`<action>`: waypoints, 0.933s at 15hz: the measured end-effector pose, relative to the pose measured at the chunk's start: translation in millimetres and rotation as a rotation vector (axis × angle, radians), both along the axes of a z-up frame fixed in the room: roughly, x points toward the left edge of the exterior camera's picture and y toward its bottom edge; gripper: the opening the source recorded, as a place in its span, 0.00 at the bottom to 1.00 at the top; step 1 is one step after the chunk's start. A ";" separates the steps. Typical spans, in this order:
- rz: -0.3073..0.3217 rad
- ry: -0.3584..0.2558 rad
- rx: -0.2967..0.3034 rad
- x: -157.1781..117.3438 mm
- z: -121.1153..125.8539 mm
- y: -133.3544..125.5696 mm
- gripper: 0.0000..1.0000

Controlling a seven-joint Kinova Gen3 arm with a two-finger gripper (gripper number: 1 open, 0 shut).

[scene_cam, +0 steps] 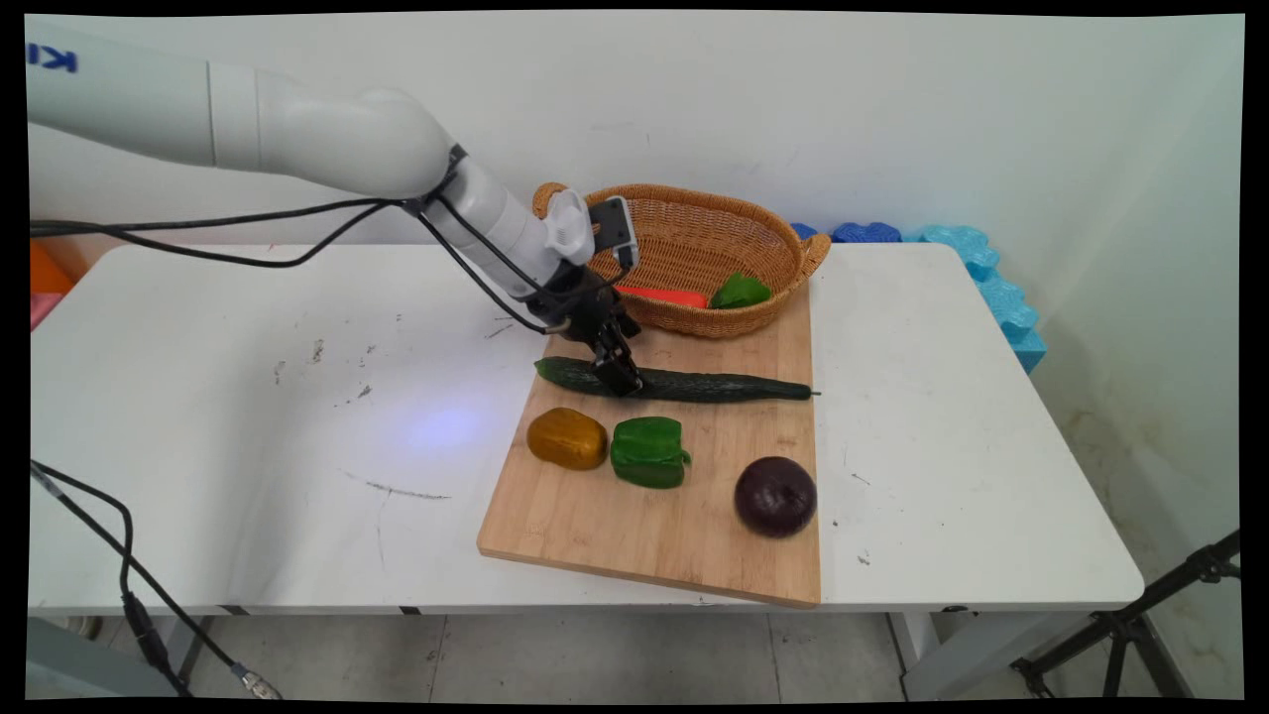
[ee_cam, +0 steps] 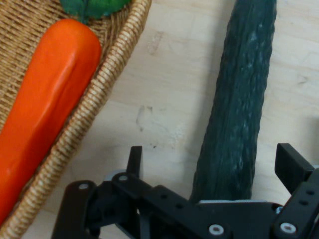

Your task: Pick up the cucumber from the cutting board, then place the picked object in the vegetable basket

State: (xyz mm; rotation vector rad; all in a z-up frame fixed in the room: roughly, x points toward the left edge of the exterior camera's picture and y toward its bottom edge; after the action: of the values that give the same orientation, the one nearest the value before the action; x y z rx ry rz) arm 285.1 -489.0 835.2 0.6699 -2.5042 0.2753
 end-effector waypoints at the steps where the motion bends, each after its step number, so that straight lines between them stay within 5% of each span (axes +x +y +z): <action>1: -0.002 -0.004 0.001 -1.3 -2.6 -0.7 1.00; 7: -0.016 -0.026 0.007 -7.0 -14.5 -3.5 1.00; 8: -0.020 -0.030 0.008 -7.5 -16.2 -3.4 0.00; 14: -0.060 -0.041 0.020 -9.8 -22.6 1.6 0.00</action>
State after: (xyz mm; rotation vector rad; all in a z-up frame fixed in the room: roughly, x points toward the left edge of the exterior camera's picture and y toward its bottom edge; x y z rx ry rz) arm 275.4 -487.4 812.6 0.6018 -2.5643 0.2446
